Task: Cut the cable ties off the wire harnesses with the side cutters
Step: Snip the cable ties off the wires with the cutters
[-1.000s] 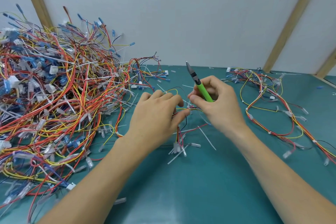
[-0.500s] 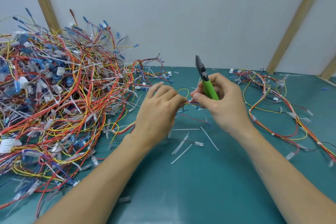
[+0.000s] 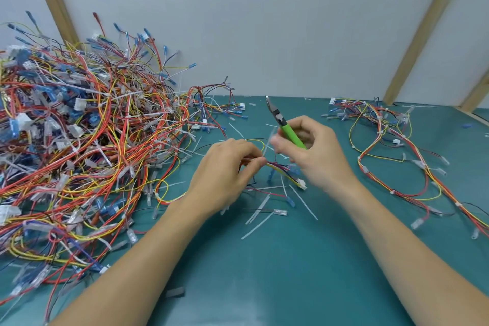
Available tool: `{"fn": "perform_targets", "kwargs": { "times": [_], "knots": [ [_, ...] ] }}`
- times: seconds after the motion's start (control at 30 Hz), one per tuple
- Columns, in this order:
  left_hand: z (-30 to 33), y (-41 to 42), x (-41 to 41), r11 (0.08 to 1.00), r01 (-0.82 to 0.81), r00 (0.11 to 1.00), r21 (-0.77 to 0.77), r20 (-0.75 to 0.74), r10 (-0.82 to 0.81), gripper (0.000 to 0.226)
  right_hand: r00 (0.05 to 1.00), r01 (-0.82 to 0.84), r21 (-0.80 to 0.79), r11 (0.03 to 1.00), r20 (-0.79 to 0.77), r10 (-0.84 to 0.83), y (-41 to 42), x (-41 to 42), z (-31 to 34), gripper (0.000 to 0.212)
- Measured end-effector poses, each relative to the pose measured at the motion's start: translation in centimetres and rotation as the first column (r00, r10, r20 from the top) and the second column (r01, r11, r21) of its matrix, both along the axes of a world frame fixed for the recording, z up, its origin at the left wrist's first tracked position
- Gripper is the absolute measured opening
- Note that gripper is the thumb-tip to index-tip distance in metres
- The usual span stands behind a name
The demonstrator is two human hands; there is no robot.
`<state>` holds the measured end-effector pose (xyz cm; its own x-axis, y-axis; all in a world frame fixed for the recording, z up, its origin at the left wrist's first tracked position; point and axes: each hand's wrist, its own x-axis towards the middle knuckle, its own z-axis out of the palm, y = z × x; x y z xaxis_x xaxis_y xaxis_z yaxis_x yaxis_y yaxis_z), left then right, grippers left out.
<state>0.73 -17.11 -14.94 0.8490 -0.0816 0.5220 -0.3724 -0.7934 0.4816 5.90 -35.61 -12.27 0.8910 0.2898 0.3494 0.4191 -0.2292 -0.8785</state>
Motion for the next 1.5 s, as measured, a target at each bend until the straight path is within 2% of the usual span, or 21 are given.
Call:
{"fn": "perform_targets", "kwargs": {
  "times": [0.1,0.2,0.33,0.57,1.03,1.23,1.5],
  "knots": [
    [-0.2,0.5,0.4,0.991,-0.039,0.996,-0.129,-0.083,0.028,0.01,0.997,0.056,-0.115,0.992,0.052,-0.05,-1.3,0.7,0.4,0.019],
    [0.1,0.9,0.3,0.944,-0.084,0.982,-0.319,-0.189,0.023,0.01,0.998,0.017,-0.212,0.977,0.057,-0.005,-2.3,1.1,0.7,0.02],
    [0.1,1.0,0.2,0.942,-0.13,0.968,-0.309,-0.244,0.053,0.015,0.995,0.008,-0.398,0.917,0.094,0.032,-3.1,1.5,0.8,0.024],
    [-0.3,1.1,0.3,0.924,-0.195,0.967,-0.329,-0.222,0.125,0.016,0.989,-0.007,-0.562,0.827,0.119,0.089,-4.3,2.0,1.2,0.025],
    [-0.9,0.8,0.6,0.948,-0.195,0.973,-0.25,-0.167,0.156,0.015,0.984,-0.016,-0.588,0.808,0.133,0.117,-3.9,1.5,1.6,0.045],
    [-1.0,0.8,0.6,0.953,-0.187,0.976,-0.237,-0.158,0.153,0.014,0.983,-0.011,-0.586,0.81,0.143,0.117,-3.7,1.5,1.5,0.037],
    [-1.1,0.7,0.5,0.969,-0.176,0.981,-0.174,-0.108,0.159,0.015,0.978,-0.004,-0.613,0.79,0.164,0.132,-3.7,1.8,1.5,0.04]
  ]
}}
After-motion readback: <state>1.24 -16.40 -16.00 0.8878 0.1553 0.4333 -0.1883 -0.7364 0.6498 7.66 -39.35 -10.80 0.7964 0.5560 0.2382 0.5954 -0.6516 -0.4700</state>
